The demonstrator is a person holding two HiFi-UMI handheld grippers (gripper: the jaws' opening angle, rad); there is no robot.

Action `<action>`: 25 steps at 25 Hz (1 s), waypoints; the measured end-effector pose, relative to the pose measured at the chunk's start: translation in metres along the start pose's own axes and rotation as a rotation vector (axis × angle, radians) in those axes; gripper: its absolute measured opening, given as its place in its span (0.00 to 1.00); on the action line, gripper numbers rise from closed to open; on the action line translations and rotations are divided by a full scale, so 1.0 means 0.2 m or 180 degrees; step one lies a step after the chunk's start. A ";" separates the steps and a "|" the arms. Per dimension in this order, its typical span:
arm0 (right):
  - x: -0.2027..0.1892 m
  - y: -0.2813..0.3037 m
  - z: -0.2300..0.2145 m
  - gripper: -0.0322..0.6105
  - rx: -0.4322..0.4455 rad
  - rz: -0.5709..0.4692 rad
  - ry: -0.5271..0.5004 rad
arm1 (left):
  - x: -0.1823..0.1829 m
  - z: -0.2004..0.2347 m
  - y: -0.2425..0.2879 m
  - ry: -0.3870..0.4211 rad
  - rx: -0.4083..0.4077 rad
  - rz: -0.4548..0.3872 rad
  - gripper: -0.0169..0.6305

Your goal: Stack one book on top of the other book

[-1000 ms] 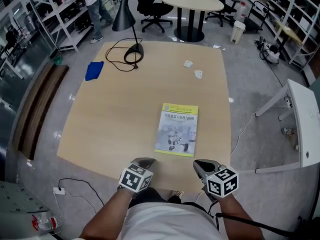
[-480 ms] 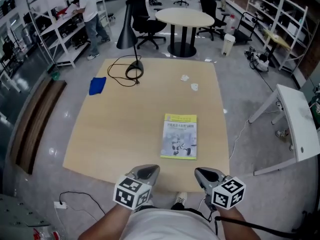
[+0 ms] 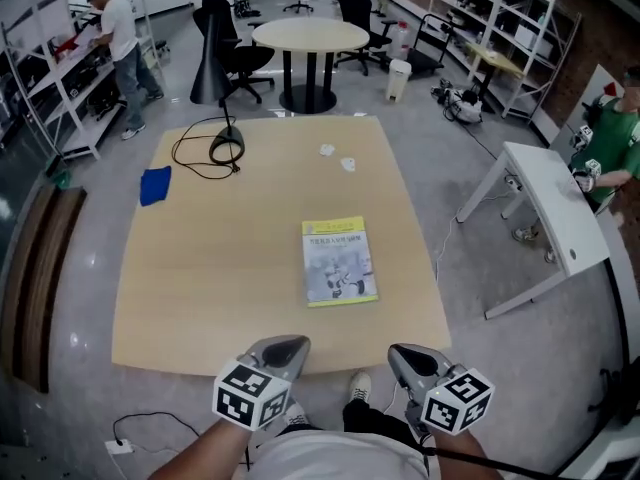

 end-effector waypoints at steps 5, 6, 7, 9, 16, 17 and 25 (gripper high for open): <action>0.02 -0.05 0.04 0.05 -0.0063 -0.0017 -0.0190 | 0.01 -0.03 -0.05 0.0069 0.0013 -0.0063 0.04; 0.03 -0.05 0.03 0.05 -0.0060 -0.0029 -0.0214 | 0.02 -0.03 -0.05 0.0090 0.0049 -0.0091 0.04; 0.05 -0.05 0.02 0.05 -0.0052 -0.0041 -0.0228 | 0.03 -0.03 -0.05 0.0091 0.0093 -0.0125 0.04; 0.08 -0.05 -0.02 0.05 -0.0014 -0.0040 -0.0253 | 0.06 -0.04 -0.05 0.0014 0.0189 -0.0211 0.04; 0.08 -0.10 -0.14 0.05 0.0127 0.0039 -0.0286 | 0.07 -0.13 -0.03 -0.0132 0.0452 -0.0335 0.04; 0.07 -0.11 -0.16 0.05 0.0136 0.0056 -0.0276 | 0.06 -0.14 -0.02 -0.0133 0.0474 -0.0330 0.04; 0.05 -0.13 -0.23 0.05 0.0234 0.0123 -0.0317 | 0.06 -0.22 0.04 -0.0086 0.0548 -0.0254 0.04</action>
Point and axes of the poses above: the fingertips, and each gripper's own axes: y forward along the fingers, z to its left, x out of its top, the point moved 10 cm from there along -y, backward along the fingers
